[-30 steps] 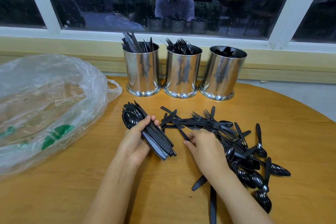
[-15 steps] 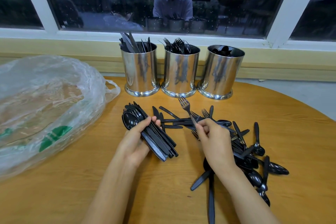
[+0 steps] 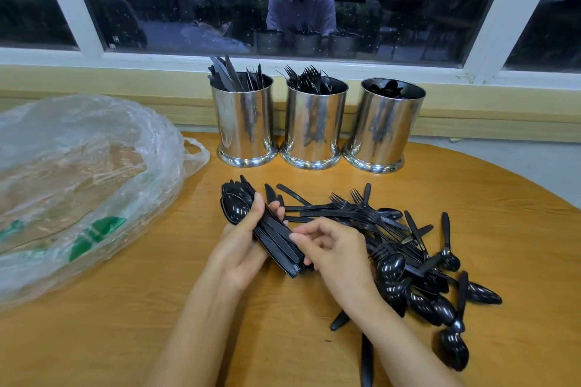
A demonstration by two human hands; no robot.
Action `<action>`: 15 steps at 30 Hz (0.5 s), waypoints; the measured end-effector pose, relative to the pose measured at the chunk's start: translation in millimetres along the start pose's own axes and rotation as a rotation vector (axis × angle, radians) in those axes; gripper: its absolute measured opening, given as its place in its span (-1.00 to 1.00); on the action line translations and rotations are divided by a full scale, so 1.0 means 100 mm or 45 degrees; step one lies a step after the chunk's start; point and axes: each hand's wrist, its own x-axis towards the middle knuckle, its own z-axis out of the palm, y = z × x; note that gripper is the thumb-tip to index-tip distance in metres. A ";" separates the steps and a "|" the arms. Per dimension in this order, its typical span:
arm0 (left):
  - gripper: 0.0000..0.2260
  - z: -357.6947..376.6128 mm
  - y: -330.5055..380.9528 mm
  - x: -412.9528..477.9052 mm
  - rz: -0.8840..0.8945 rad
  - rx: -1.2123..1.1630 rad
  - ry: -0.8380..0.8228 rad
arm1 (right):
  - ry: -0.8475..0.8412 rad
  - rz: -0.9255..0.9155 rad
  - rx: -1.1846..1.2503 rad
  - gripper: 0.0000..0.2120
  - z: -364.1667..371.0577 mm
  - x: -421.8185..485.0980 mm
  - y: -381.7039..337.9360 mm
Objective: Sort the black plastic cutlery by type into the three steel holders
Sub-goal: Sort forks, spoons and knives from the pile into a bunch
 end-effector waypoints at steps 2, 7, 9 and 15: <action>-0.72 0.00 0.01 -0.01 -0.010 0.020 0.010 | -0.031 -0.029 -0.056 -0.92 0.01 0.00 0.01; -0.89 -0.02 0.08 0.00 0.023 -0.008 0.121 | -0.024 -0.116 -0.090 -0.89 -0.08 0.02 0.01; -0.88 -0.08 0.14 0.01 0.060 -0.064 0.118 | 0.047 -0.095 -0.122 -0.87 -0.16 0.07 0.04; -0.94 -0.19 0.31 0.00 0.128 -0.205 0.169 | 0.155 -0.067 -0.321 -0.87 -0.28 0.17 0.16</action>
